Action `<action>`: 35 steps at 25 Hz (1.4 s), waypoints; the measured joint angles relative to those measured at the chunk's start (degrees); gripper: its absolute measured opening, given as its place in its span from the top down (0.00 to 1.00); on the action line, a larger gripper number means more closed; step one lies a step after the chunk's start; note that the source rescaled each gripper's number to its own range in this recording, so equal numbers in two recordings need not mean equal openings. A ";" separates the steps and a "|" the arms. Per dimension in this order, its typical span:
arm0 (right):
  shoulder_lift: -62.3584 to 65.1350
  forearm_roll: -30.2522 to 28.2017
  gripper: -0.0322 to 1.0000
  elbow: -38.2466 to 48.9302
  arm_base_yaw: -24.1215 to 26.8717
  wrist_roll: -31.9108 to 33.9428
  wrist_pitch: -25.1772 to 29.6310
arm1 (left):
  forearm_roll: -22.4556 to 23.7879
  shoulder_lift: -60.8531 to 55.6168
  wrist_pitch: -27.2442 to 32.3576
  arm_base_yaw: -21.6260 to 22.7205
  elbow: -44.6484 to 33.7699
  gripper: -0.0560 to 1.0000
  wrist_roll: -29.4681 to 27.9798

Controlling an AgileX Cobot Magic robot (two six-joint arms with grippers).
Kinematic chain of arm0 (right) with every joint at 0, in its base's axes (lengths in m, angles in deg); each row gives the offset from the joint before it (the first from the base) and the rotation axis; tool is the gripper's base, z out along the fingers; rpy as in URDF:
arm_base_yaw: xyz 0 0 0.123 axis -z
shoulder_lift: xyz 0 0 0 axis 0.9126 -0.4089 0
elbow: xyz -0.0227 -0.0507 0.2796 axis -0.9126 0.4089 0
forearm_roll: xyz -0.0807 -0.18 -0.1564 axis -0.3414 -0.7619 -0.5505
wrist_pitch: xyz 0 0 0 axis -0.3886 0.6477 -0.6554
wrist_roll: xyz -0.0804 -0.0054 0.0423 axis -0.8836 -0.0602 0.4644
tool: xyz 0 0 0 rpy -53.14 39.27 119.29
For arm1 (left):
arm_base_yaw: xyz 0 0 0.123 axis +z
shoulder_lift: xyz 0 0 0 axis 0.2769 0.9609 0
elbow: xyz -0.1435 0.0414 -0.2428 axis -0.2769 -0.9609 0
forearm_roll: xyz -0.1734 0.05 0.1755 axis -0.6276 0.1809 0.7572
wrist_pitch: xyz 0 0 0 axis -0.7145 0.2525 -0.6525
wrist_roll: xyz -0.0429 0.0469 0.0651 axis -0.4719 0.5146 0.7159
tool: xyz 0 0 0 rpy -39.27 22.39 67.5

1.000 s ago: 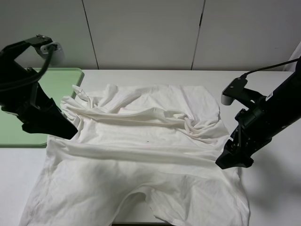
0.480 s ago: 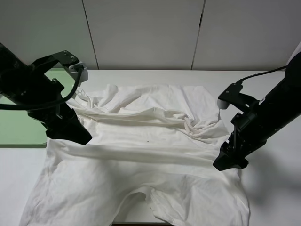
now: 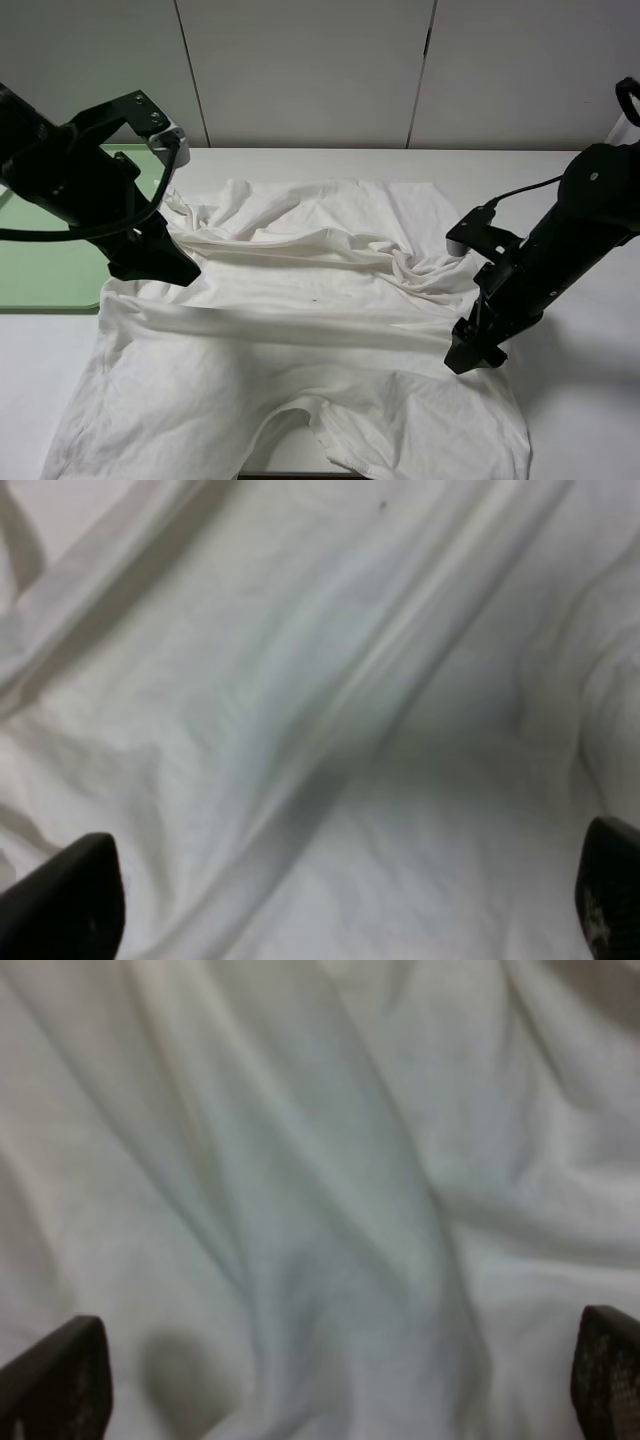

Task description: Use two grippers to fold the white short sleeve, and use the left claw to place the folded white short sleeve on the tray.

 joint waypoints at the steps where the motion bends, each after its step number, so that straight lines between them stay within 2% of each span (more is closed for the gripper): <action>1: -0.91 -0.13 0.00 0.00 0.00 -0.02 -1.07 | 0.00 0.00 -0.13 0.00 0.00 0.10 0.07; 9: -4.48 -2.00 0.00 -0.06 0.00 -0.07 -5.61 | -0.39 0.00 -1.18 0.00 0.00 0.11 1.30; 10: -4.50 -3.42 0.16 -0.06 0.00 -0.07 -6.50 | -0.39 0.00 -1.30 0.00 0.00 0.11 1.35; 11: -4.50 -3.42 0.16 -0.06 0.00 -0.07 -6.50 | -0.39 0.00 -1.38 0.00 0.00 0.11 1.40; 13: -4.50 -3.99 0.32 -0.06 0.00 -0.07 -6.44 | -0.43 0.00 -1.37 0.00 0.00 0.11 1.41; 14: -4.50 -4.10 0.35 -0.06 0.00 -0.07 -6.34 | -0.43 0.00 -1.37 0.00 0.00 0.11 1.41; 15: -4.50 -4.09 0.49 -0.06 0.00 -0.07 -6.18 | -0.43 0.00 -1.37 0.00 0.00 0.11 1.41; 17: -4.50 -4.09 0.87 -0.06 0.00 -0.07 -4.69 | -0.43 0.00 -1.44 0.00 0.00 0.11 1.41; 18: -4.50 -4.09 0.87 -0.06 0.00 -0.07 -4.69 | -0.43 0.00 -1.44 0.00 0.00 0.11 1.41; 20: -4.50 -4.09 0.97 -0.06 0.00 -0.07 -3.88 | -0.43 0.00 -1.61 0.00 0.00 0.11 1.41; 24: -4.50 -4.09 0.97 -0.06 0.00 -0.07 -2.75 | -1.38 0.00 -1.94 -0.94 0.00 0.11 2.37; 26: -4.50 -4.09 0.97 -0.06 0.00 -0.07 -2.75 | -1.76 0.18 -3.09 -2.94 0.00 0.11 4.14; 31: -4.50 -4.09 0.97 -0.06 0.00 -0.07 -2.38 | -1.95 4.79 -4.24 -4.49 0.86 0.12 4.98; 35: -4.50 -4.09 0.97 -0.06 0.00 -0.07 -1.33 | 2.03 10.45 -6.71 -4.49 1.46 0.13 4.99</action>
